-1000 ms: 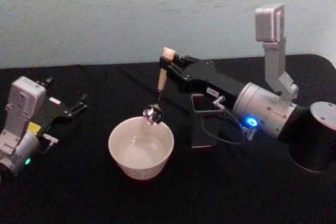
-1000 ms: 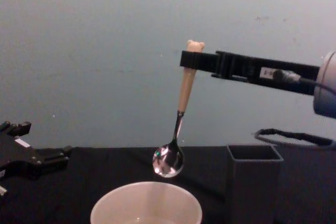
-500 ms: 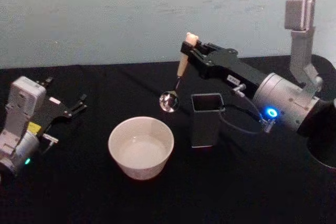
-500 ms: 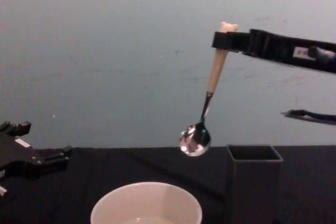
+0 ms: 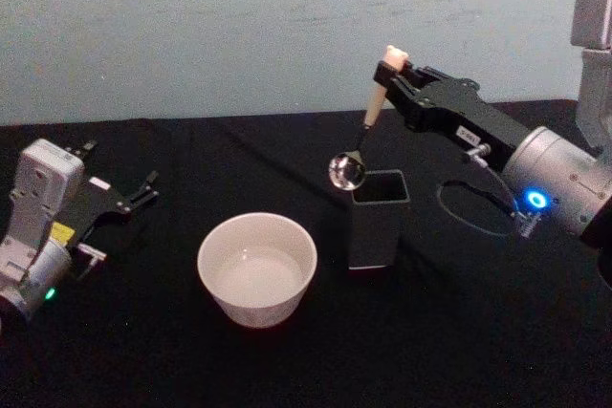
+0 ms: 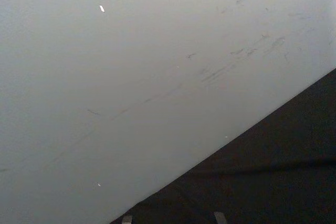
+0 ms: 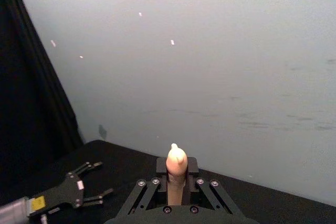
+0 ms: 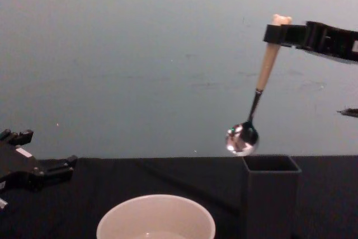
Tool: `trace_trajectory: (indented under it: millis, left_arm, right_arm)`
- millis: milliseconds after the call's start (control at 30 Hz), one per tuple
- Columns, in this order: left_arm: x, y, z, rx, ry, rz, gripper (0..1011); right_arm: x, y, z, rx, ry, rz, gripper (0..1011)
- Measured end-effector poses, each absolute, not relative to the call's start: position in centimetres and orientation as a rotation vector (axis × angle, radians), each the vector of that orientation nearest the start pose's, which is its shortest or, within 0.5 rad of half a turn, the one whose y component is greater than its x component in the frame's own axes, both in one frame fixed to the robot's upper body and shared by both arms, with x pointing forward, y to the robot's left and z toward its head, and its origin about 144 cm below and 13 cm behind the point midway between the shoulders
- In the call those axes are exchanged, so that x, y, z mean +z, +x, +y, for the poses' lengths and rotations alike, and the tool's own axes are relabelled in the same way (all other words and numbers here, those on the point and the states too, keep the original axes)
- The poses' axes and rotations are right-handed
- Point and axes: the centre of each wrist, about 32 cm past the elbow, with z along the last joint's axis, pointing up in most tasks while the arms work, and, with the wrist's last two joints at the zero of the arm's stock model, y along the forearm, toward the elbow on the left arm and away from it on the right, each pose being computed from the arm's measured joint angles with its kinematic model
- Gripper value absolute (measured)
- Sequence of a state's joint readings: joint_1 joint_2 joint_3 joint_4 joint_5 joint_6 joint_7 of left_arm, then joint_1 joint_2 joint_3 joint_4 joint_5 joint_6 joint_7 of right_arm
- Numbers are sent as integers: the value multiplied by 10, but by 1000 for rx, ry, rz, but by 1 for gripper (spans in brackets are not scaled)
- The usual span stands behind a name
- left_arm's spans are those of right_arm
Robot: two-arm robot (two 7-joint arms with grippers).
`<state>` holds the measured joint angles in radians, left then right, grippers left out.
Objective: Pick up the stirring spoon with one hand, stir inside the cup, then place it back in its original position.
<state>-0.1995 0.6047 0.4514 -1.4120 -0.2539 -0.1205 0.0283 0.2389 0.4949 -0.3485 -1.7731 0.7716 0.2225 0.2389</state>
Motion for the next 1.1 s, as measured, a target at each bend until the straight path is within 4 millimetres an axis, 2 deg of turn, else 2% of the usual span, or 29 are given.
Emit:
trace_trajectory:
  millis: [467,1100]
  left_arm:
    - [1140,489,310,1248,304,-285,1001]
    - [1140,489,310,1248,304,-285,1001]
  right_arm:
    - [1255,480,-259,-950,149,159,218]
    - [1239,484,-259,-971,104,168,218]
